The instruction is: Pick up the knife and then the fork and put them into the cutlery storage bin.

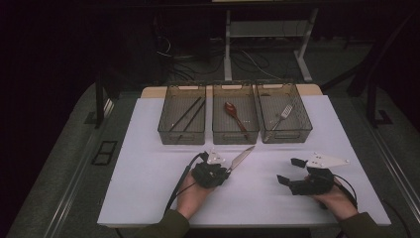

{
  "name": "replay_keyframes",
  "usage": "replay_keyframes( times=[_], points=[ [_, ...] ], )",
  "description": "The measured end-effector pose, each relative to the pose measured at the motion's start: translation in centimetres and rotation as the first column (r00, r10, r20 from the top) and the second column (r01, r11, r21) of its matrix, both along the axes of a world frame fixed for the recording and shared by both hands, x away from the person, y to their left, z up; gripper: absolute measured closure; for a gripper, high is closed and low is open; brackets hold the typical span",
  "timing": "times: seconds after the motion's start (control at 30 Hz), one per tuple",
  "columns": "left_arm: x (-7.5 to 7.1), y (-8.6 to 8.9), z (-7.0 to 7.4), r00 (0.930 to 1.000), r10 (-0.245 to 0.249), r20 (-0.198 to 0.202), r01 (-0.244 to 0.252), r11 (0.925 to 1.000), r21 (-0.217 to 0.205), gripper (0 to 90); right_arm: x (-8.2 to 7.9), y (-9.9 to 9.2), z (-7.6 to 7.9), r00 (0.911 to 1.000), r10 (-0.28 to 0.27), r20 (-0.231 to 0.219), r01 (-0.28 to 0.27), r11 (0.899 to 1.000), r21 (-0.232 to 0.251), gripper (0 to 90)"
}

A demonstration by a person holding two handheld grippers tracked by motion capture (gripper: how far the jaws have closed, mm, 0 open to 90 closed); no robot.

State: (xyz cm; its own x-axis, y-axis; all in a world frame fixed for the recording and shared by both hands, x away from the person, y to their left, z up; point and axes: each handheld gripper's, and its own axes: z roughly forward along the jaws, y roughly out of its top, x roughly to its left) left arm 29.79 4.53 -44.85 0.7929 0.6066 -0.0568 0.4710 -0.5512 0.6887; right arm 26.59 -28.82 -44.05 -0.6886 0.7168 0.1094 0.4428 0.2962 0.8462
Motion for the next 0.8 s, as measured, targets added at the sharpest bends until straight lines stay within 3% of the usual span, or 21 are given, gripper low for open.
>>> replay_keyframes(
  times=[0.13, 0.3, 0.5, 0.6, 0.8],
  points=[
    [0.1, -0.1, 0.1, 0.9992, 0.030, -0.026, -0.030, 0.9995, -0.007, 77.9, 0.0, 0.0, 0.0, 1.0000, -0.002, -0.002, 0.002, 1.000, 0.006, 15.4],
    [-0.1, -0.2, 0.1, 0.9998, 0.020, -0.002, -0.020, 0.9996, 0.017, 79.0, 0.1, 0.0, 0.0, 0.9999, -0.005, -0.011, 0.005, 1.000, 0.014, 15.4],
    [-0.1, -0.1, 0.1, 0.9998, 0.022, 0.000, -0.022, 0.9998, -0.002, 79.1, 0.2, 0.0, 0.0, 0.9993, -0.010, -0.035, 0.011, 1.000, 0.023, 15.4],
    [-0.2, 0.1, 0.4, 0.9998, 0.017, 0.005, -0.017, 0.9996, -0.022, 79.1, 0.3, 0.0, 0.2, 0.9983, -0.009, -0.058, 0.011, 0.999, 0.034, 15.4],
    [-0.6, 0.6, 1.8, 0.9989, 0.015, 0.044, -0.009, 0.9931, -0.117, 79.0, 0.7, 0.5, 1.2, 0.9962, -0.011, -0.087, 0.018, 0.996, 0.082, 13.0]
  ],
)
